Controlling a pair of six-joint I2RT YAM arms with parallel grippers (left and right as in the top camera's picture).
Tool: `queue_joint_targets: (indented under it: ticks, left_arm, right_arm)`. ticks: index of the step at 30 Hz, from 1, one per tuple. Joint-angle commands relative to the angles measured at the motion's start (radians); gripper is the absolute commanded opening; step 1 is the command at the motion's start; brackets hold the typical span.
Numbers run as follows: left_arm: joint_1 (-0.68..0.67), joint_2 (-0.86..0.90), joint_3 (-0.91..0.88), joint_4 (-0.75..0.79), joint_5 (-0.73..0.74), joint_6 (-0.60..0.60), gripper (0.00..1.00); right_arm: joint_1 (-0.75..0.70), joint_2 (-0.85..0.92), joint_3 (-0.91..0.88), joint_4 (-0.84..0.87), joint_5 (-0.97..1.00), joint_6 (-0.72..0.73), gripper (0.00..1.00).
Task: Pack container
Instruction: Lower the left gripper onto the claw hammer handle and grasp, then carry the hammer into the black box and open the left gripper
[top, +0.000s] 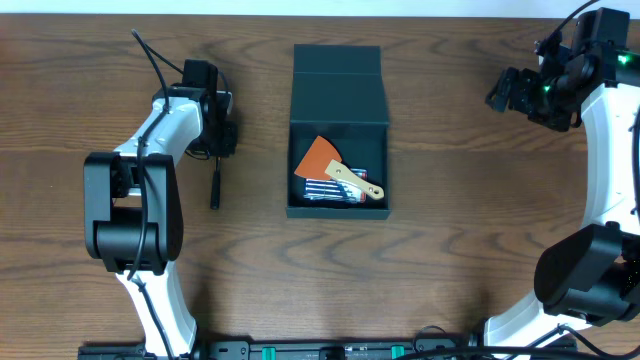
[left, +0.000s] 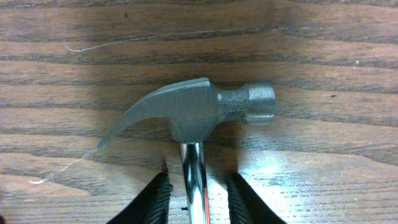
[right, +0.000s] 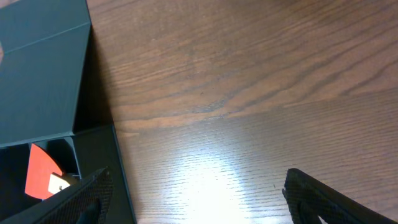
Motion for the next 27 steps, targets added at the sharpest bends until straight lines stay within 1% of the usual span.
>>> queue_joint_targets:
  ticks: [1,2,3,5,8,12,14,16,20,23,27]
  left_arm:
    - [0.003,0.002,-0.018,-0.004,-0.004,0.011,0.23]
    - [0.003,0.002,-0.018,-0.006,-0.004,0.011,0.2]
    - [0.003,0.002,-0.018,-0.01,-0.004,0.011,0.13]
    - [0.003,0.002,-0.018,-0.018,-0.004,0.011,0.06]
    - [0.003,-0.003,-0.016,-0.038,-0.004,0.017,0.06]
    - [0.003,-0.042,-0.013,-0.076,-0.005,0.072,0.06]
    - [0.003,-0.079,-0.004,-0.101,-0.005,0.103,0.04]
    - [0.003,-0.131,0.009,-0.124,-0.005,0.118,0.06]
    - [-0.006,-0.28,0.026,-0.142,-0.005,0.174,0.06]
    - [-0.038,-0.416,0.027,-0.137,-0.005,0.252,0.06]
    - [-0.145,-0.581,0.027,-0.132,-0.005,0.419,0.06]
  right_arm:
    - [-0.002,0.006,-0.003,-0.003,-0.005,-0.01,0.9]
    - [-0.002,0.006,-0.003,-0.003,-0.005,-0.01,0.9]
    - [-0.002,0.006,-0.003,-0.003,-0.005,-0.01,0.9]
    - [-0.002,0.006,-0.003,-0.003,-0.005,-0.01,0.9]
    - [-0.002,0.006,-0.003,-0.003,-0.005,-0.01,0.9]
    - [-0.002,0.006,-0.003,-0.003,-0.005,-0.01,0.9]
    - [-0.002,0.006,-0.003,-0.002,-0.005,-0.01,0.9]
    - [-0.002,0.006,-0.003,-0.003,-0.005,-0.01,0.9]
    - [-0.002,0.006,-0.003,-0.002,-0.009,-0.01,0.9]
    - [-0.002,0.006,-0.003,-0.002,-0.009,-0.01,0.9]
    - [-0.002,0.006,-0.003,0.002,-0.009,-0.01,0.9]
